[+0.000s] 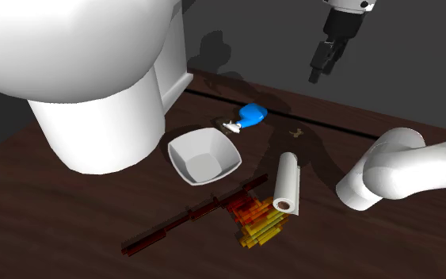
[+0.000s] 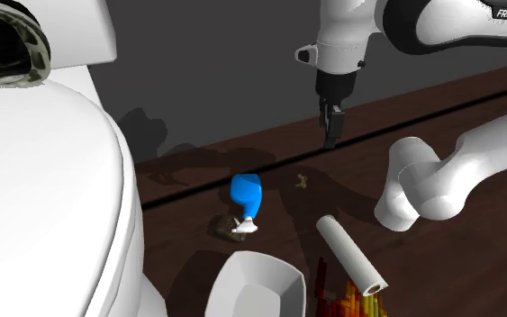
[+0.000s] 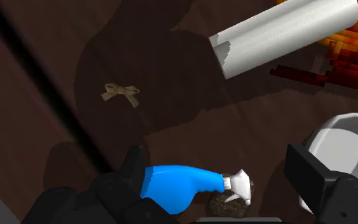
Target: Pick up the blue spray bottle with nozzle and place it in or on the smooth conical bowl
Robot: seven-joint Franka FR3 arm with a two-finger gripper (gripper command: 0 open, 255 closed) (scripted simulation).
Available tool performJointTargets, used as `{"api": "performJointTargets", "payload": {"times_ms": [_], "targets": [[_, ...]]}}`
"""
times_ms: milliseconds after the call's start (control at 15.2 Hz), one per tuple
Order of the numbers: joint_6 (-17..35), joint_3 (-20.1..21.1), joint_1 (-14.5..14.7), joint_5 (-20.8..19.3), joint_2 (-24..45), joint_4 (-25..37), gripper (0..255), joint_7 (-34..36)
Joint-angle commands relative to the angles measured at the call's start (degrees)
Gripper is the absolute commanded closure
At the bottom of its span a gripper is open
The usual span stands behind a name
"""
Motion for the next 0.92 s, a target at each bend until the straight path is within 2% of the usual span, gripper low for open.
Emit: {"api": "performJointTargets", "payload": {"times_ms": [0, 396, 858], "targets": [[0.0, 0.0, 0.0, 0.0, 0.0, 0.0, 0, 0.0], [10.89, 5.24, -4.5, 5.16, 6.42, -4.97, 0, 17.07], [24.37, 10.27, -9.36, 9.46, 17.27, -7.5, 0, 35.71]]}}
